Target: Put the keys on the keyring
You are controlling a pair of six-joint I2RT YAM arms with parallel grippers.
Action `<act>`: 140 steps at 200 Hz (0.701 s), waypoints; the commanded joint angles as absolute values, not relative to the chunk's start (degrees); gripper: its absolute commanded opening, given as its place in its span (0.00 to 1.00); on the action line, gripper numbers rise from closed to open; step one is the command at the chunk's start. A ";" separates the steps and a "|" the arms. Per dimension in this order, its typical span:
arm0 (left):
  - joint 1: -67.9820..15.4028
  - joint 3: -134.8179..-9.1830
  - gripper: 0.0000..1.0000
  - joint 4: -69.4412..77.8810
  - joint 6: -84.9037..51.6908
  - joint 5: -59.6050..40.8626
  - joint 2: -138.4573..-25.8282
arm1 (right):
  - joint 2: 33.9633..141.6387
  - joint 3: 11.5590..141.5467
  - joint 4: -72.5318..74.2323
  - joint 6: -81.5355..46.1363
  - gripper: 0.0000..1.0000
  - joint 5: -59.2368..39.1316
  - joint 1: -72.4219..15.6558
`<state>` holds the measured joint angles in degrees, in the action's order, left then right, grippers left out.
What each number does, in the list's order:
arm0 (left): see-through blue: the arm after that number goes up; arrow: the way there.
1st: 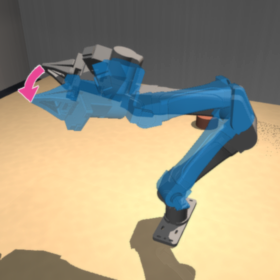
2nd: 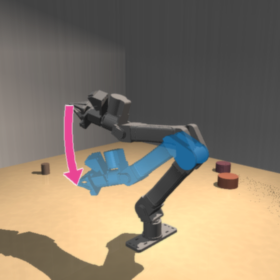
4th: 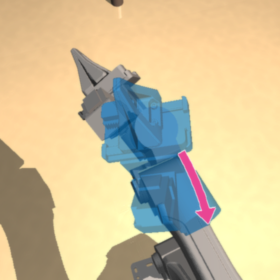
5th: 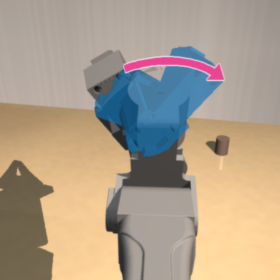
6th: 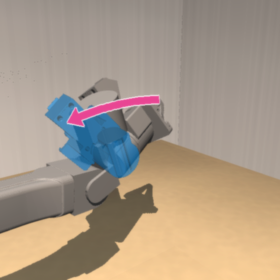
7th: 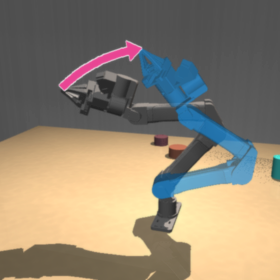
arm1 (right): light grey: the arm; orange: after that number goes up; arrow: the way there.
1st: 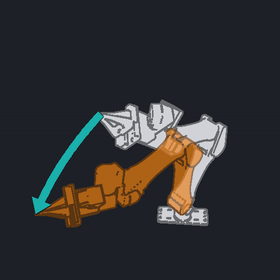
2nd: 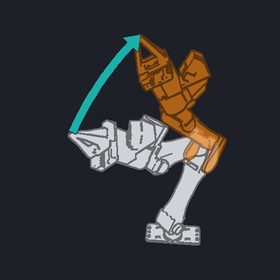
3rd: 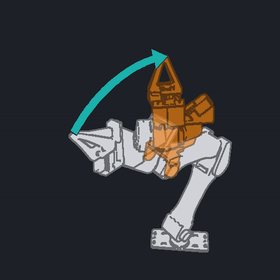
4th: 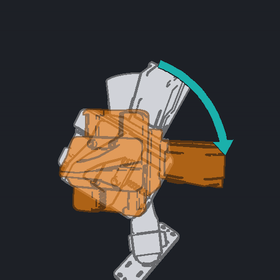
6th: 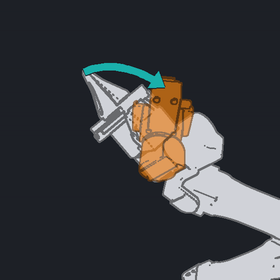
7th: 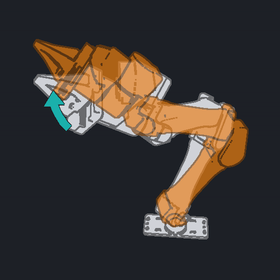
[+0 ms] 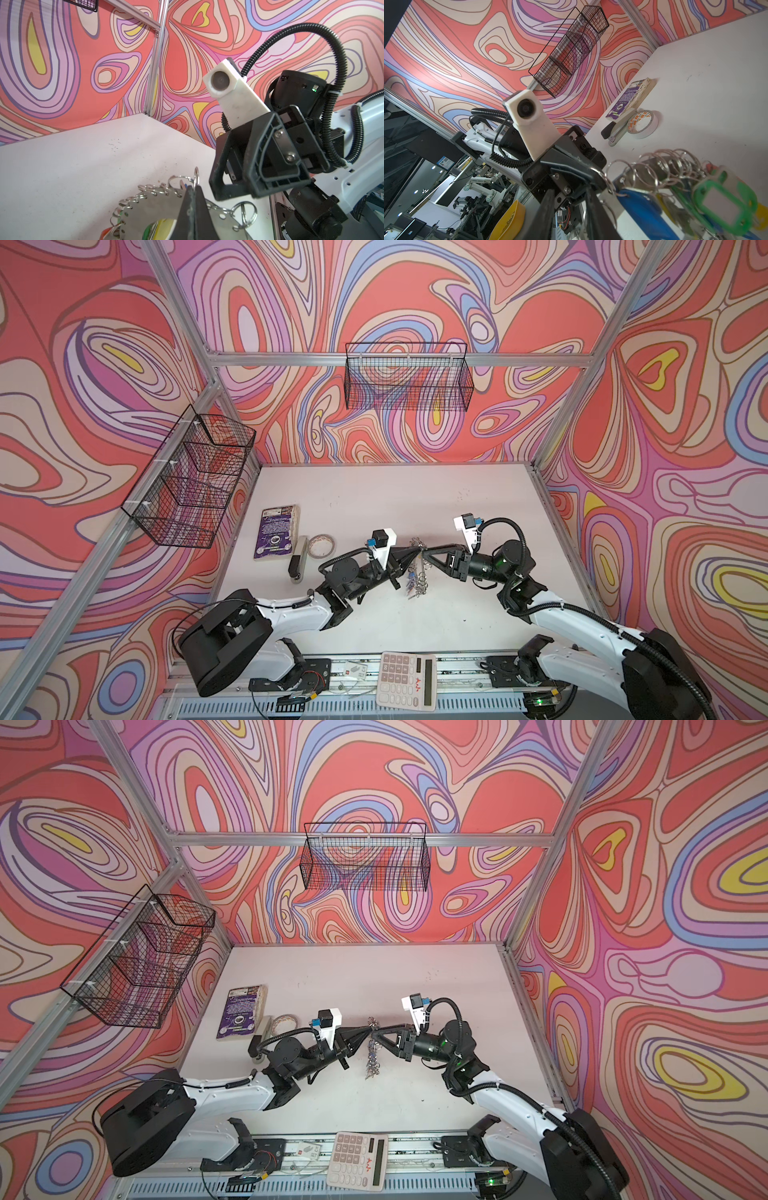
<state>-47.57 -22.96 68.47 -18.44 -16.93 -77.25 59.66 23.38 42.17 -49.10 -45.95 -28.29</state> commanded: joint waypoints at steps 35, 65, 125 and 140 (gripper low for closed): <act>-46.85 -24.87 0.00 75.14 -20.80 -20.23 -75.06 | 58.51 27.50 34.94 -44.44 0.39 -46.84 -26.18; -46.92 -25.31 0.00 75.14 -21.39 -21.79 -75.15 | 62.79 26.57 42.33 -48.50 0.36 -48.83 -26.27; -46.87 -25.90 0.00 75.14 -22.34 -21.97 -75.28 | 63.90 24.80 46.82 -50.61 0.27 -50.27 -26.28; -46.89 -26.25 0.00 75.20 -22.76 -21.88 -75.54 | 63.90 24.24 47.02 -50.72 0.23 -50.45 -26.28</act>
<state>-47.16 -23.51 68.60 -21.34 -21.26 -76.90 64.03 25.78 43.94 -49.58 -49.01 -26.33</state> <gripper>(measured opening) 0.047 0.248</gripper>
